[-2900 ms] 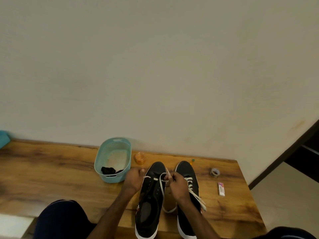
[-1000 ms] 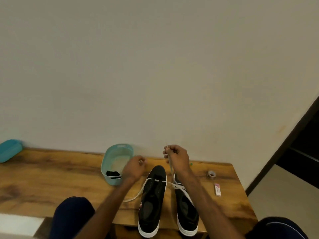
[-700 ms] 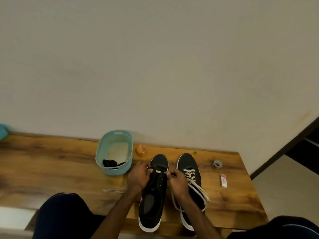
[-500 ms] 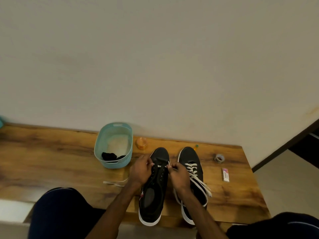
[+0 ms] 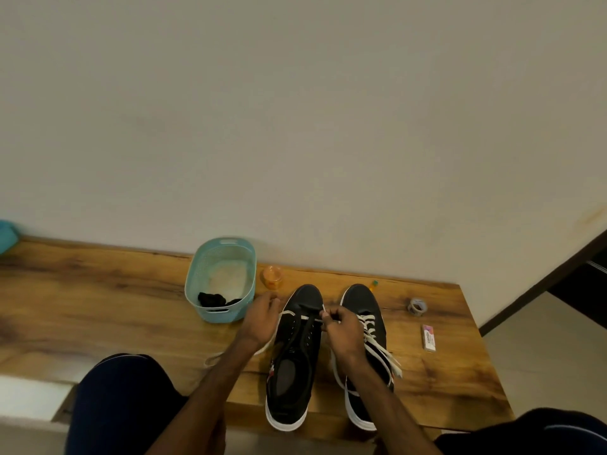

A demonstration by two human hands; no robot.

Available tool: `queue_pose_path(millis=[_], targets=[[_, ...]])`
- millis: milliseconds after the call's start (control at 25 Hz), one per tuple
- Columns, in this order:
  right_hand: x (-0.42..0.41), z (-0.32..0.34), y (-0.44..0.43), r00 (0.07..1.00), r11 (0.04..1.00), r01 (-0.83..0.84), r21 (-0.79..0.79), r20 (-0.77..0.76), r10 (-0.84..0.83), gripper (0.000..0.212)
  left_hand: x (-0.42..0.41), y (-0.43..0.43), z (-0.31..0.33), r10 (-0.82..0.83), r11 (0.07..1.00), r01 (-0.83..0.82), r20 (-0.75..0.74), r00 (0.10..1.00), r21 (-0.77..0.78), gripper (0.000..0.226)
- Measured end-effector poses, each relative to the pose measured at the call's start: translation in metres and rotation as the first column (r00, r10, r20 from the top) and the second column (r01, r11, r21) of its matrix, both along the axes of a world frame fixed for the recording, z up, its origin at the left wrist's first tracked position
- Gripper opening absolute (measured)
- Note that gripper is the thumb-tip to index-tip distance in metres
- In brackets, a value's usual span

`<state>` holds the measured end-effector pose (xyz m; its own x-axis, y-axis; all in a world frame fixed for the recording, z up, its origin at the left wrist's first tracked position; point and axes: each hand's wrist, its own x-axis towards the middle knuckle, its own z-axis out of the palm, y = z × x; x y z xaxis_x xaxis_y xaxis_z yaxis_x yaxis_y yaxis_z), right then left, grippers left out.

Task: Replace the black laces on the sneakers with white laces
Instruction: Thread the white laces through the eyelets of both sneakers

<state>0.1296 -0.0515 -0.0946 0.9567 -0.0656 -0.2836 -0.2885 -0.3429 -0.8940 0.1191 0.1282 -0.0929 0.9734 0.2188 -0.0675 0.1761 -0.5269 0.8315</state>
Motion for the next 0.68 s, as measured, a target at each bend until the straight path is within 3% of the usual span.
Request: queue_pose_path(millis=[160, 320, 520, 680], targets=[[0.009, 0.072, 0.007, 0.991, 0.994, 0.026, 0.107, 0.129, -0.04, 0.012, 0.001, 0.016, 0.087, 0.082, 0.989, -0.043, 0.278, 0.957, -0.143, 0.027], [0.016, 0.188, 0.019, 0.947, 0.955, -0.054, 0.292, 0.319, -0.044, 0.011, -0.001, 0.009, 0.211, 0.121, 0.949, 0.05, 0.504, 0.855, -0.312, 0.013], [0.006, 0.311, 0.022, 0.822, 0.901, -0.187, 0.392, 0.565, -0.076, 0.011, -0.012, -0.025, 0.314, 0.261, 0.847, 0.073, 0.532, 0.805, -0.526, 0.016], [-0.005, 0.351, 0.02, 0.758, 0.909, -0.212, 0.358, 0.648, -0.078, 0.009, -0.019, -0.044, 0.349, 0.307, 0.789, 0.079, 0.502, 0.809, -0.61, 0.018]])
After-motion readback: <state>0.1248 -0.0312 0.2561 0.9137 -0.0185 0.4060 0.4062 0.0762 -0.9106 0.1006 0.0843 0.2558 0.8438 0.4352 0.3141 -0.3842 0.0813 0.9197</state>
